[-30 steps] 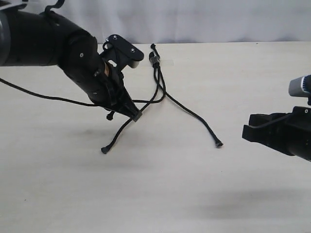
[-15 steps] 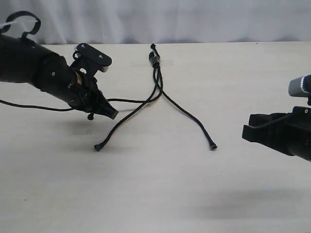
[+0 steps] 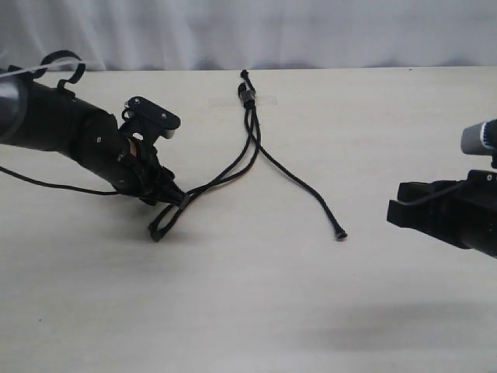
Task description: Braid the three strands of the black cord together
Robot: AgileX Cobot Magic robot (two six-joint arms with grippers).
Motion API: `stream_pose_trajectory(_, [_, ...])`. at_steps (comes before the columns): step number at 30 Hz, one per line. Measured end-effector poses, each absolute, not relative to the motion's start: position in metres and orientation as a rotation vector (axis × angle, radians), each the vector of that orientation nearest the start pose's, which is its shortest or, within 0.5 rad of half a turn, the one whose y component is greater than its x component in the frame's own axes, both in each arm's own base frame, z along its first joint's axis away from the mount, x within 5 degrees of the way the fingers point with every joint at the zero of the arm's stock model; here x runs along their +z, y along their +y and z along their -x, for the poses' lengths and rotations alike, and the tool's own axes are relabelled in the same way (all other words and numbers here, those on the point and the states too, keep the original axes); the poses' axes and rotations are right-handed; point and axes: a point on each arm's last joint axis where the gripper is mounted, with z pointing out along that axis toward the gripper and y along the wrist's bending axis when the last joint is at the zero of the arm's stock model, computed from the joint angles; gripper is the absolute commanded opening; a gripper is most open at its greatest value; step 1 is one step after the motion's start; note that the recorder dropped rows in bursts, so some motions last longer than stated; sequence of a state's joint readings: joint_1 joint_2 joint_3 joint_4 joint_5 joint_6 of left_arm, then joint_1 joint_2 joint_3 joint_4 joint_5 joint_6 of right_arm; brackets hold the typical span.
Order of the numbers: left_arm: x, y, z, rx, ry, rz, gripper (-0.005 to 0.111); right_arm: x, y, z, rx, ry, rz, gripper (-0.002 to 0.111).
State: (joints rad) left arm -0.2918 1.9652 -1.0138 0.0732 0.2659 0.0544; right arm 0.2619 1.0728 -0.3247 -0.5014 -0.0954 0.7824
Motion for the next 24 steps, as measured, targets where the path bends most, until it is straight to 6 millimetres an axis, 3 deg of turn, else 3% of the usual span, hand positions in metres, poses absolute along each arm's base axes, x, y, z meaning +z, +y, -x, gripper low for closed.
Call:
stream_pose_trajectory(3, [0.124, -0.102, -0.347, -0.026, 2.617, -0.547, 0.043, 0.207, 0.053, -0.182, 0.366, 2.156, 0.007, 0.004])
stream_pose_trajectory(6, [0.151, -0.102, -0.345, -0.032, 2.555, -0.532, 0.043, 0.214, 0.054, -0.186, 0.363, 2.14, 0.004, 0.004])
stream_pose_trajectory(12, [0.241, -0.095, -0.322, -0.055, 2.321, -0.477, 0.043, 0.23, 0.061, -0.193, 0.315, 2.175, 0.026, 0.004])
stream_pose_trajectory(15, [0.281, -0.088, -0.3, -0.069, 2.201, -0.449, 0.043, 0.24, 0.08, -0.198, 0.316, 2.205, 0.108, 0.004])
stream_pose_trajectory(18, [0.306, -0.081, -0.275, -0.078, 2.107, -0.429, 0.043, 0.25, 0.102, -0.211, 0.284, 2.26, 0.173, 0.004])
stream_pose_trajectory(21, [0.318, -0.071, -0.253, -0.085, 2.054, -0.396, 0.043, 0.256, 0.128, -0.23, 0.25, 2.327, 0.209, 0.004])
stream_pose_trajectory(24, [0.323, -0.063, -0.236, -0.088, 2.027, -0.368, 0.032, 0.253, 0.158, -0.247, 0.232, 2.395, 0.26, 0.004])
